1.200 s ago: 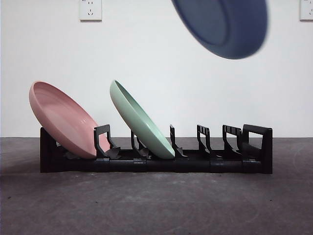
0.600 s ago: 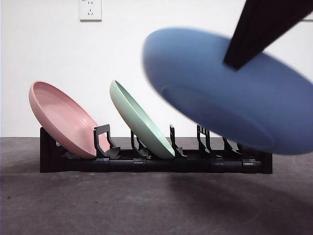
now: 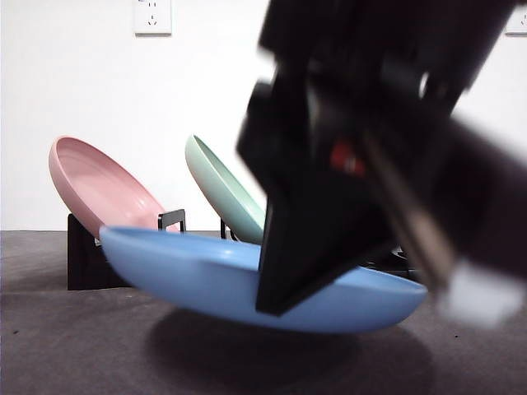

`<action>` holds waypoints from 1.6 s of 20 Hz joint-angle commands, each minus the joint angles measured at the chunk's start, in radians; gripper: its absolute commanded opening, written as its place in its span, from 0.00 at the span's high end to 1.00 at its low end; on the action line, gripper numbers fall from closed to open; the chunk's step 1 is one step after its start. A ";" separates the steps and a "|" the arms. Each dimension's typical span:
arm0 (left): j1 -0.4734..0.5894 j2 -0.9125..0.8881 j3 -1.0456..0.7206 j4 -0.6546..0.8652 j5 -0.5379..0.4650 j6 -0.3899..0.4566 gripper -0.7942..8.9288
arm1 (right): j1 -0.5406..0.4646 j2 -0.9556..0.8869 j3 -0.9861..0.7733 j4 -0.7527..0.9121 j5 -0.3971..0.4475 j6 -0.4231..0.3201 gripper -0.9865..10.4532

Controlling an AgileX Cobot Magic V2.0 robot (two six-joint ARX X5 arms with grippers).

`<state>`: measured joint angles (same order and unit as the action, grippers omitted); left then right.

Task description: Place the plate

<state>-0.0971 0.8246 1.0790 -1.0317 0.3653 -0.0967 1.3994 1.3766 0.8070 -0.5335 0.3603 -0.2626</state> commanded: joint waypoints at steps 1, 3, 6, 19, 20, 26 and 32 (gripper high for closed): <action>-0.003 0.006 0.023 0.008 0.002 0.006 0.63 | -0.009 0.045 0.013 0.025 0.008 -0.071 0.90; -0.003 0.006 0.023 0.008 0.002 0.007 0.63 | -0.032 0.072 0.013 0.036 0.007 -0.092 0.90; -0.003 0.006 0.023 0.008 0.002 0.007 0.63 | -0.062 0.103 0.013 0.041 0.005 -0.097 0.90; -0.003 0.006 0.023 0.007 0.002 0.010 0.63 | -0.070 0.119 0.027 0.105 -0.057 -0.028 0.68; -0.003 0.006 0.023 0.007 0.002 0.010 0.63 | -0.064 0.117 0.043 0.090 -0.058 0.008 0.68; -0.003 0.006 0.023 0.009 0.002 0.002 0.63 | -0.071 0.018 0.169 0.024 -0.243 0.108 0.68; -0.003 0.010 0.023 0.057 0.002 -0.024 0.63 | -0.333 -0.209 0.169 0.016 -0.335 0.220 0.68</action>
<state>-0.0971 0.8249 1.0790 -0.9886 0.3653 -0.1055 1.0630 1.1637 0.9623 -0.5194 0.0280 -0.0731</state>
